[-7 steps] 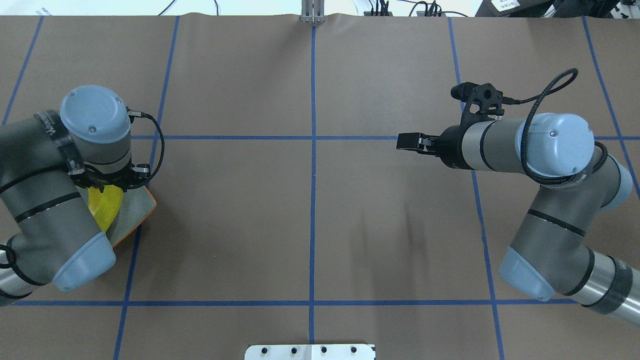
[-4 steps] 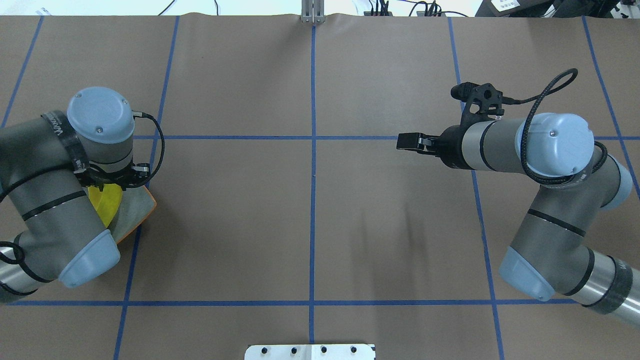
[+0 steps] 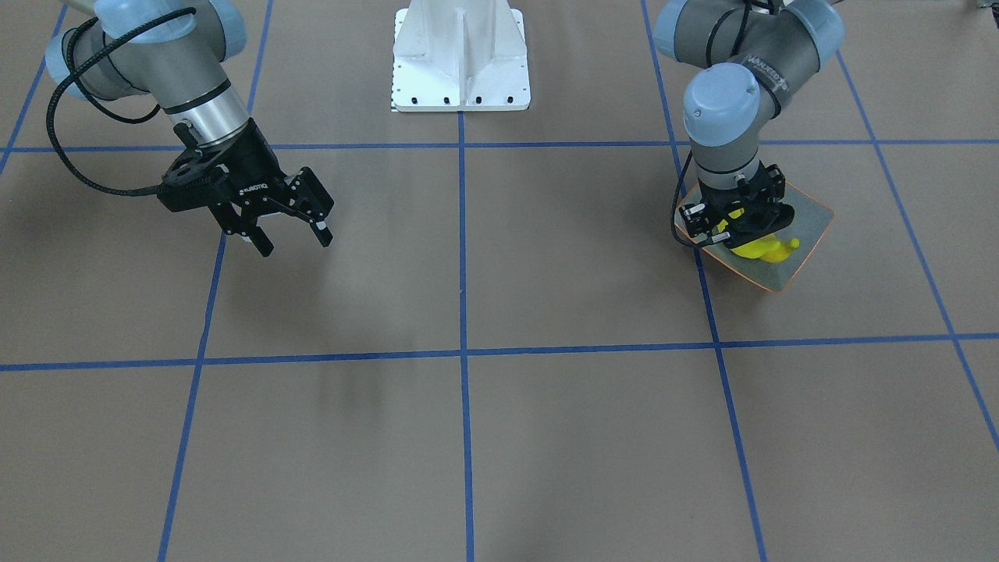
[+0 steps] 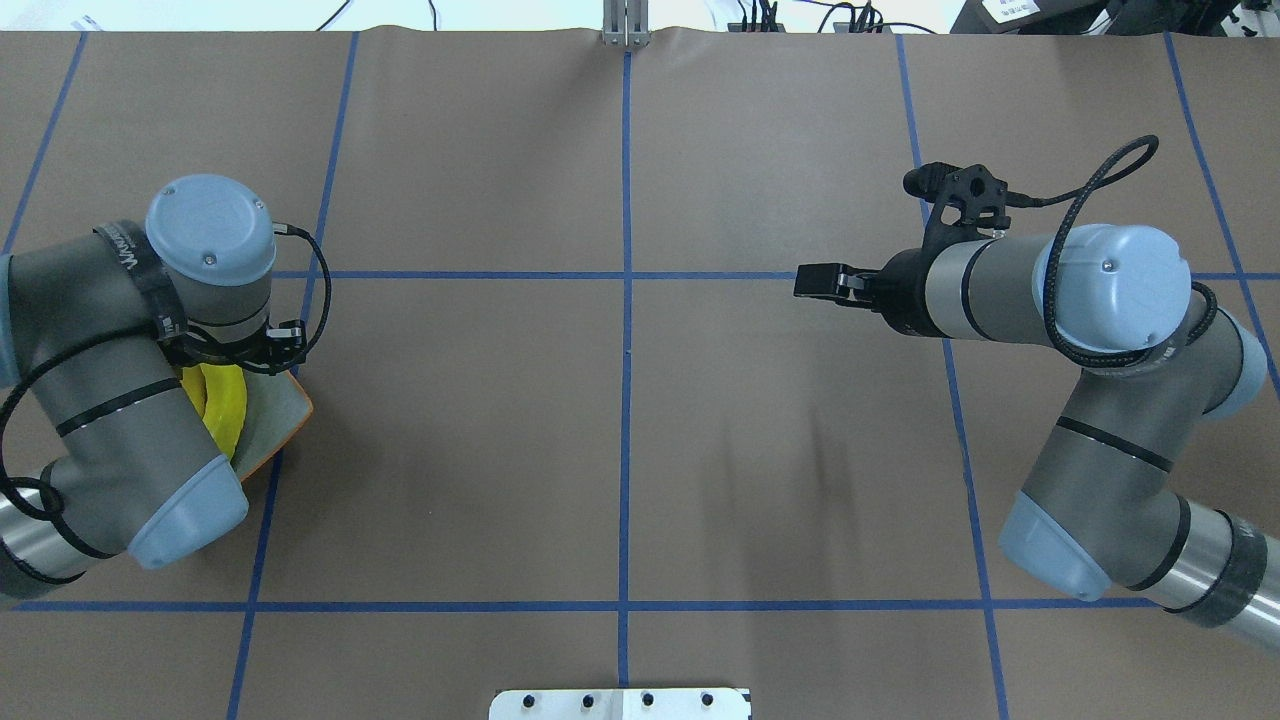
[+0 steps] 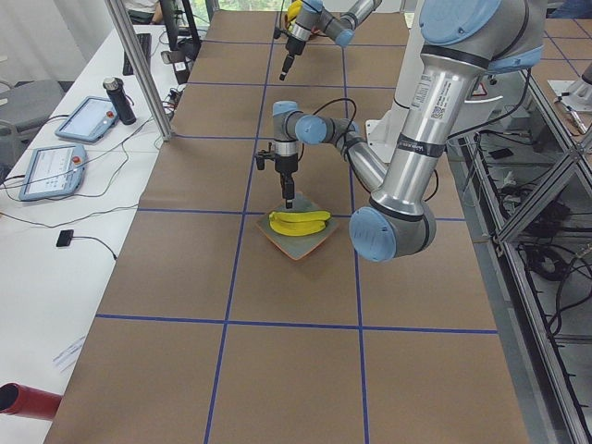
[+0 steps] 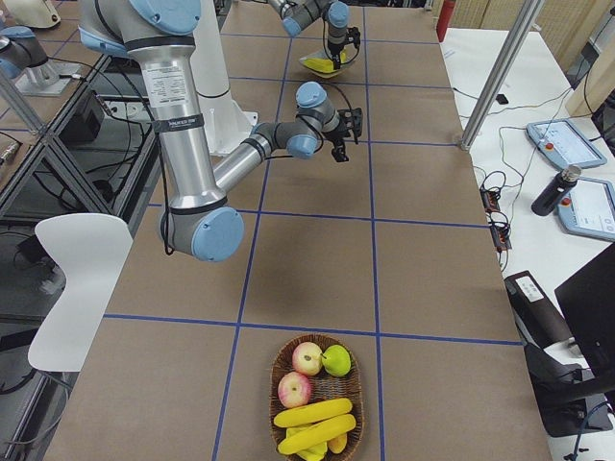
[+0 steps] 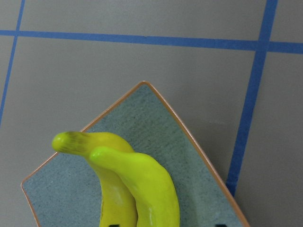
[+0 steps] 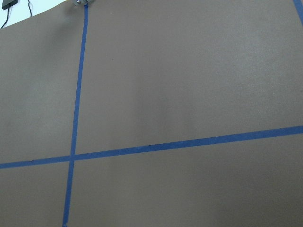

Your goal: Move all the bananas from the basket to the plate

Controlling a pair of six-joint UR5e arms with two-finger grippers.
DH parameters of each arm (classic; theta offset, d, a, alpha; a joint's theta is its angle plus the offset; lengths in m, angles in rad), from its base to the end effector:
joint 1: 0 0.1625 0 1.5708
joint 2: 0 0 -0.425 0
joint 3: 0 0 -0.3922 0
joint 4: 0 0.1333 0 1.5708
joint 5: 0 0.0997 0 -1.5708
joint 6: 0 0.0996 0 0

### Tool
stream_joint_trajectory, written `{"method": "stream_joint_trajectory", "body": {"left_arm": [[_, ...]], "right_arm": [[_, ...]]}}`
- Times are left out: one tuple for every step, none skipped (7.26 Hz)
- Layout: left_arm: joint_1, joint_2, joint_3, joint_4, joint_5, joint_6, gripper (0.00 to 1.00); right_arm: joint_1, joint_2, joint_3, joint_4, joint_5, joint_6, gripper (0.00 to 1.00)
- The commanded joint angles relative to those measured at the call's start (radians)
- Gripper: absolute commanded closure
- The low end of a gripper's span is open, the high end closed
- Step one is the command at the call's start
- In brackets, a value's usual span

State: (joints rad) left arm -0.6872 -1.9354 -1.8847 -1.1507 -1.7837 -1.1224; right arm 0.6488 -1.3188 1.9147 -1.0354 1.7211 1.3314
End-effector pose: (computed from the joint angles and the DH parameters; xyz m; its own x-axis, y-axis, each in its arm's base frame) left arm 0.3757 -0.4535 0.3820 0.9242 -0.2103 -0.3188 0.1971 0.9776 -0.0733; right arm -0.3764 -0.4340 0.3056 0.4454 0.0435 0.8943 -0.3951 0.9059 0.1527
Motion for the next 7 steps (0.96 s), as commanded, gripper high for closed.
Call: {"method": "stream_joint_trajectory", "body": {"left_arm": [[-0.006, -0.010, 0.003, -0.006, 0.007, 0.000, 0.00], [-0.017, -0.036, -0.008, -0.001, 0.015, -0.008, 0.00], [-0.035, -0.040, -0.034, 0.002, 0.015, -0.013, 0.00], [-0.040, -0.040, -0.049, 0.002, 0.015, -0.011, 0.00], [-0.055, -0.040, -0.059, 0.002, 0.015, -0.010, 0.00], [-0.066, -0.045, -0.076, 0.002, 0.010, -0.008, 0.00], [-0.074, -0.054, -0.123, 0.002, 0.006, -0.004, 0.00]], "right_arm": [[0.005, 0.001, -0.003, 0.000, -0.014, 0.000, 0.00], [0.005, -0.002, -0.003, 0.000, -0.021, 0.000, 0.00], [0.006, -0.003, -0.005, 0.000, -0.021, 0.000, 0.00], [0.006, -0.003, 0.001, 0.000, -0.023, 0.000, 0.00], [0.024, -0.005, 0.000, 0.000, -0.021, -0.001, 0.00], [0.044, -0.016, -0.026, 0.000, -0.018, -0.004, 0.00], [0.078, -0.011, -0.034, -0.002, -0.006, -0.017, 0.00]]}}
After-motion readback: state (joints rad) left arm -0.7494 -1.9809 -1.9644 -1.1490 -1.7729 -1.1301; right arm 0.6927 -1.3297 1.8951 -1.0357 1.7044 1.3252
